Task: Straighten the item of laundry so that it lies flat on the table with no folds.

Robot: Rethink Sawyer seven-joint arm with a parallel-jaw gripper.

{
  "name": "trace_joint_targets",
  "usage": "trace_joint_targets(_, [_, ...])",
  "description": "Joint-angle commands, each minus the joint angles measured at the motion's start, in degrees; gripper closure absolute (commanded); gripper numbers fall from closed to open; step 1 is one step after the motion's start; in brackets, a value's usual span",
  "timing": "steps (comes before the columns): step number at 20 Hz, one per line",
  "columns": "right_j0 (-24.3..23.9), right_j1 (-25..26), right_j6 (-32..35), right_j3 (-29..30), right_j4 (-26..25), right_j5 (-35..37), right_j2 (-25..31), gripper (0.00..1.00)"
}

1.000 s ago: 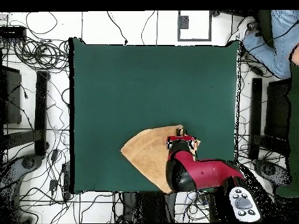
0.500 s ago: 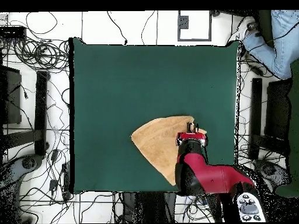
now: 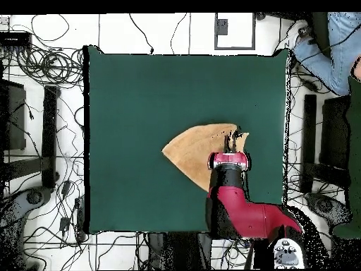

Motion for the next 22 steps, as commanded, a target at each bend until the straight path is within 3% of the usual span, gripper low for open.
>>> trace_joint_targets(1, [3.17,2.83,-5.52,-0.99,5.62,-7.77,-3.63,1.0])
trace_joint_targets(10, [0.73,6.53,0.89,-4.46,1.57,-7.28,-1.09,1.0])
trace_joint_targets(11, [-4.03,7.91,9.99,-6.97,-6.4,0.0,5.76,1.0])
trace_joint_targets(13, [-19.72,8.51,31.29,-8.23,-30.31,22.21,29.97,1.0])
trace_joint_targets(14, [-26.1,9.55,31.47,-6.54,-33.84,30.31,38.71,1.0])
trace_joint_targets(15, [-40.22,16.6,14.47,-3.43,-23.74,48.29,52.82,1.0])
trace_joint_targets(17, [-41.61,20.0,5.45,-4.12,-12.87,55.41,51.78,1.0])
trace_joint_targets(21, [-39.51,19.35,1.46,-3.24,-2.91,57.59,47.03,1.0])
trace_joint_targets(22, [-39.38,19.23,1.21,-3.1,-2.35,57.36,46.52,1.0])
